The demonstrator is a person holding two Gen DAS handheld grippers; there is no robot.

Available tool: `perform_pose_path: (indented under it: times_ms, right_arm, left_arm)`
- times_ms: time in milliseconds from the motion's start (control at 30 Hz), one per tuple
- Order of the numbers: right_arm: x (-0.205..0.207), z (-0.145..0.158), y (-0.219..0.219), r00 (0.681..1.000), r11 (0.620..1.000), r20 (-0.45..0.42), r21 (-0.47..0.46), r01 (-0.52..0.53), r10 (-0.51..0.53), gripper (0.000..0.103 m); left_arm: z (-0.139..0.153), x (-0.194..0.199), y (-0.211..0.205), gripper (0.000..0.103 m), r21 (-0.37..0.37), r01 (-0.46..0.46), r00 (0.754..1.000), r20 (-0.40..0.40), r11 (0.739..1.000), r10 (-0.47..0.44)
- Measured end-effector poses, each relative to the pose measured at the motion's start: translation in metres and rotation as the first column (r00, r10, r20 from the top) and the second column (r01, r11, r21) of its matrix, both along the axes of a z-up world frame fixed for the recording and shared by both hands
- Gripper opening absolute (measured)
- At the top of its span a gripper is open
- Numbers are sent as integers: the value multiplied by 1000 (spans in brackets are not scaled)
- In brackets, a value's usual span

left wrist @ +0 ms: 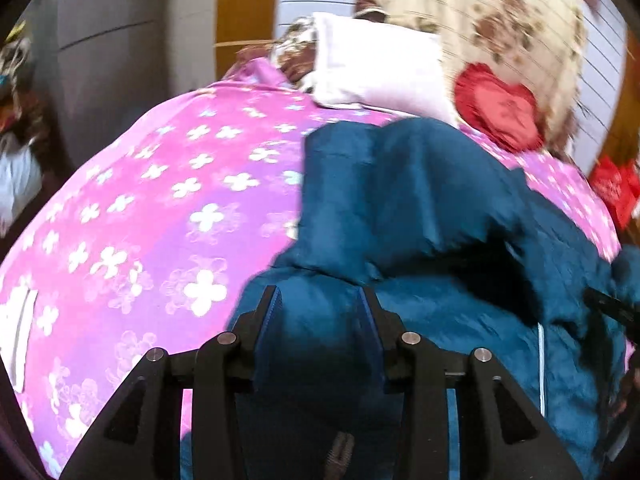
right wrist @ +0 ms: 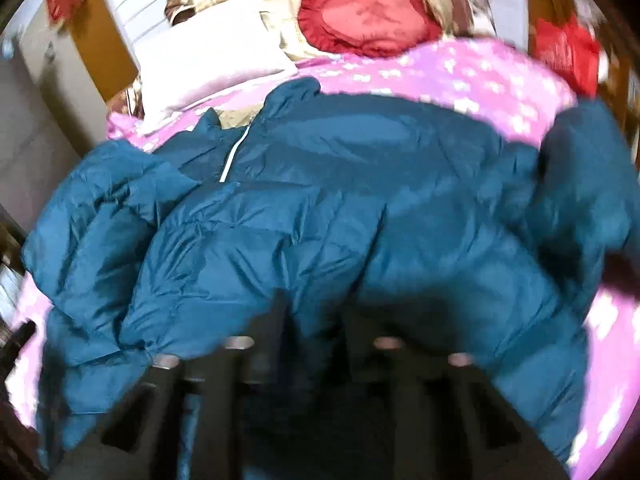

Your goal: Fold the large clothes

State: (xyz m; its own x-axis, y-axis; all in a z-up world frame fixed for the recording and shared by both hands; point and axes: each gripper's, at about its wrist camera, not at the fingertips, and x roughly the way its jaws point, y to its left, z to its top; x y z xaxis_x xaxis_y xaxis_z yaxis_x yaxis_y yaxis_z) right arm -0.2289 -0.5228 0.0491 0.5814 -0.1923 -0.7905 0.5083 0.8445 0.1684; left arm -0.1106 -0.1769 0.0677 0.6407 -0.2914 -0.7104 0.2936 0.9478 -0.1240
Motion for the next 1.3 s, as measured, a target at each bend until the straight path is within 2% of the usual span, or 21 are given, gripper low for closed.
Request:
perform_pose_path:
  times_ms: [67, 167, 233, 300, 333, 400, 467, 533, 600, 700, 733, 800, 900, 1000, 1067, 1100, 1200, 1300]
  right_arm:
    - [0, 14, -2, 1000, 998, 22, -63, -3, 4, 16]
    - [-7, 26, -21, 995, 977, 38, -191, 100, -94, 15]
    - [-5, 16, -43, 986, 960, -17, -234, 155, -164, 15]
    - [-1, -3, -60, 981, 965, -80, -208, 159, -179, 15]
    - [-1, -9, -66, 982, 976, -98, -163, 143, -160, 19]
    - [-5, -3, -69, 985, 982, -92, -139, 131, -145, 29]
    - [-16, 13, -67, 986, 981, -48, -126, 150, -157, 56]
    - [-23, 29, -59, 988, 980, 5, -125, 155, -155, 65]
    - [-17, 41, -45, 995, 986, 31, -134, 99, -96, 65]
    - [13, 45, -17, 996, 995, 49, -80, -64, 68, 65]
    - [30, 42, -4, 991, 991, 54, -48, -123, 126, 65]
    - [51, 37, 15, 983, 984, 58, -27, -174, 176, 65]
    - [95, 28, 46, 965, 966, 63, -71, -248, 253, 65]
    - [125, 13, 67, 957, 954, 35, -98, -282, 287, 65]
    - [140, -11, 71, 962, 954, -40, -120, -274, 271, 67]
    - [140, -19, 72, 962, 952, -43, -134, -274, 271, 67]
    - [134, -20, 73, 962, 949, -46, -156, -273, 269, 68]
    - [124, -7, 74, 966, 958, -57, -129, -256, 251, 68]
  left_arm:
    - [-1, 7, 7, 17, -19, -26, 1000, -4, 999, 26]
    - [-6, 14, 9, 17, -27, -48, 999, -20, 999, 47]
    - [-9, 16, 7, 17, -22, -50, 998, -25, 999, 49]
    - [-9, 16, 3, 17, -12, -41, 999, -29, 999, 41]
    - [-8, 15, 1, 17, -9, -35, 999, -22, 999, 35]
    - [-2, 14, -5, 17, 2, -28, 1000, -1, 1000, 28]
    - [6, 16, -12, 17, 3, -14, 1000, 17, 1000, 14]
    - [10, 20, -17, 17, -1, -10, 1000, 20, 1000, 10]
    - [12, 28, -28, 17, 12, 5, 1000, 29, 1000, -5]
    - [5, 46, -46, 17, 105, 8, 1000, 27, 994, -10]
    - [1, 51, -47, 17, 108, 3, 1000, 17, 994, -5]
    - [-10, 58, -43, 17, 76, 0, 1000, -19, 997, 2]
    - [-26, 68, -39, 18, 55, -1, 997, -83, 999, 6]
    - [-30, 66, -40, 23, 65, 9, 997, -74, 998, -4]
    - [-32, 66, -41, 25, 70, 15, 997, -78, 997, -9]
    - [-32, 66, -41, 25, 68, 15, 997, -78, 998, -10]
    - [-33, 67, -39, 27, 60, 14, 996, -89, 998, -9]
    - [-35, 68, -35, 29, 45, 13, 995, -97, 999, -8]
